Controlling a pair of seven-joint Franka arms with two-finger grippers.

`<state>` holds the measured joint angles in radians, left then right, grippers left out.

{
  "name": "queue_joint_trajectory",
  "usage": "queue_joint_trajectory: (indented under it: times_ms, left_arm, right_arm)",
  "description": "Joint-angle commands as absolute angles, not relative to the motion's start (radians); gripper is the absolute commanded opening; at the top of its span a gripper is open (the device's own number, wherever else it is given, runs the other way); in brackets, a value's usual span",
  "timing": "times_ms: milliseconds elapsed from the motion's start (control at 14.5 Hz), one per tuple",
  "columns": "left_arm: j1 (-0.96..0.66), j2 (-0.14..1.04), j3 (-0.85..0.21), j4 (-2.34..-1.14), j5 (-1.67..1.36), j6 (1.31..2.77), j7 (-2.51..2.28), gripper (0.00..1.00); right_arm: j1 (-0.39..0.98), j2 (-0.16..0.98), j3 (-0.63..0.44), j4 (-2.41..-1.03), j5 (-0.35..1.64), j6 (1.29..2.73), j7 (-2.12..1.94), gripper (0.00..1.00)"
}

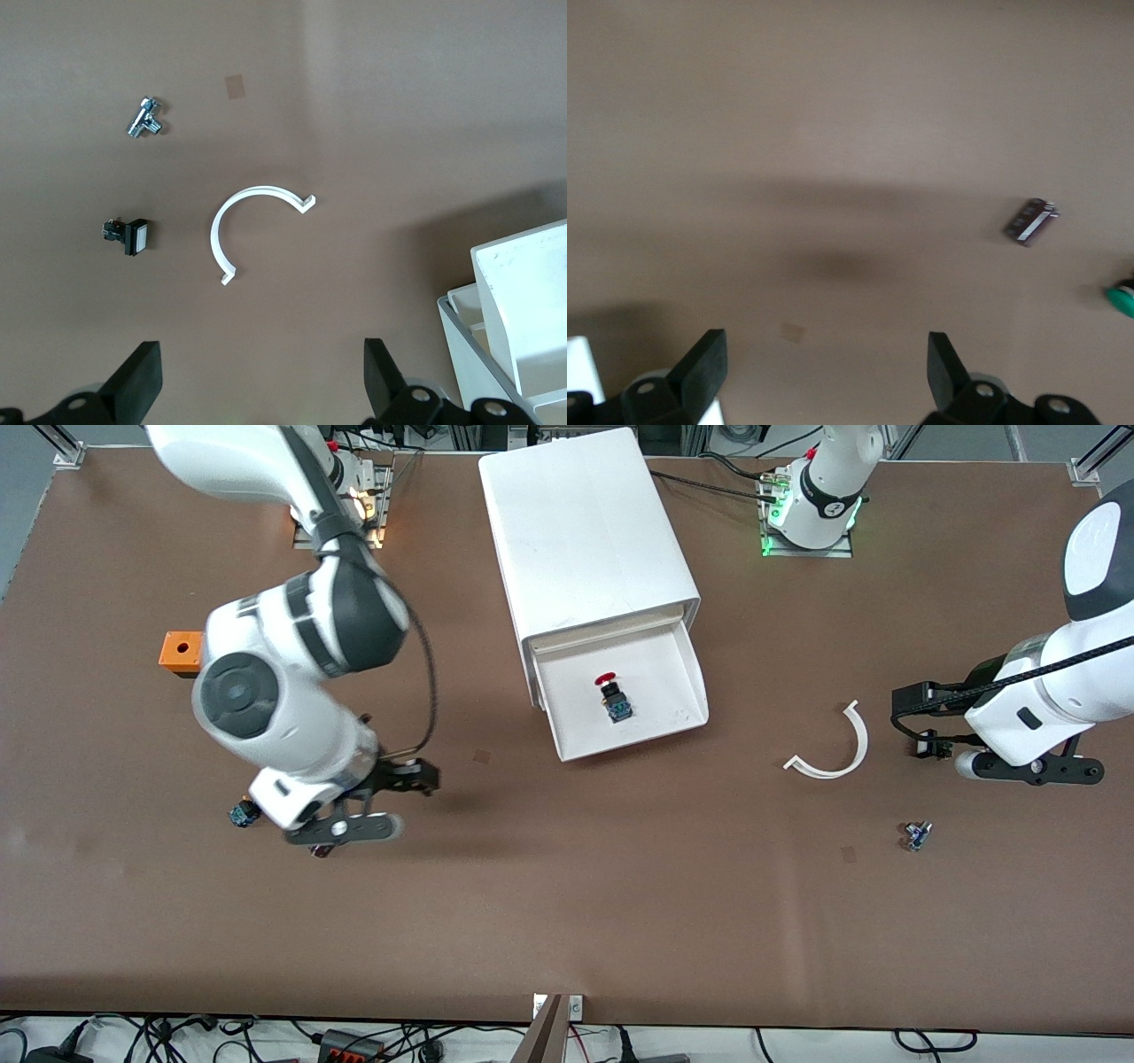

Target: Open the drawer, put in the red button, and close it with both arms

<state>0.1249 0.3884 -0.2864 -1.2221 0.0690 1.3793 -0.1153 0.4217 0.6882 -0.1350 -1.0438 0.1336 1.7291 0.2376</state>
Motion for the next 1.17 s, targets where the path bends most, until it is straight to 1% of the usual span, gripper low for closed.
queue_joint_trajectory:
  times_ms: [0, 138, 276, 484, 553, 691, 829, 967, 1105]
  left_arm:
    - [0.129, 0.39, -0.287, -1.206, 0.052, 1.367, -0.129, 1.0]
    - [0.124, 0.39, -0.287, -1.204, 0.054, 1.368, -0.13, 1.0]
    - [0.123, 0.388, -0.287, -1.206, 0.052, 1.368, -0.132, 1.0]
    - [0.118, 0.39, -0.288, -1.21, 0.043, 1.37, -0.135, 1.0]
    - [0.117, 0.391, -0.288, -1.232, 0.034, 1.379, -0.135, 1.0]
    - [0.123, 0.394, -0.296, -1.287, 0.029, 1.496, -0.133, 1.0]
    - [0.104, 0.434, -0.296, -1.307, 0.029, 1.615, -0.155, 1.0]
    - [0.074, 0.454, -0.296, -1.348, 0.029, 1.684, -0.262, 1.0]
    - [0.04, 0.477, -0.296, -1.364, 0.031, 1.755, -0.291, 1.0]
  right_arm:
    - [0.362, 0.655, -0.141, -1.074, 0.101, 1.665, 0.143, 1.0]
    - [0.321, 0.635, -0.146, -1.086, 0.084, 1.64, 0.06, 1.0]
    - [0.284, 0.611, -0.146, -1.086, 0.083, 1.612, 0.051, 1.0]
    - [0.235, 0.577, -0.146, -1.086, 0.087, 1.531, 0.066, 1.0]
    - [0.218, 0.568, -0.147, -1.086, 0.087, 1.529, 0.06, 1.0]
    - [0.181, 0.548, -0.146, -1.086, 0.087, 1.525, 0.052, 1.0]
    - [0.167, 0.528, -0.147, -1.092, 0.086, 1.514, 0.049, 1.0]
    - [0.149, 0.468, -0.143, -1.162, 0.086, 1.535, 0.044, 1.0]
    - [0.118, 0.405, -0.135, -1.224, 0.084, 1.554, 0.04, 1.0]
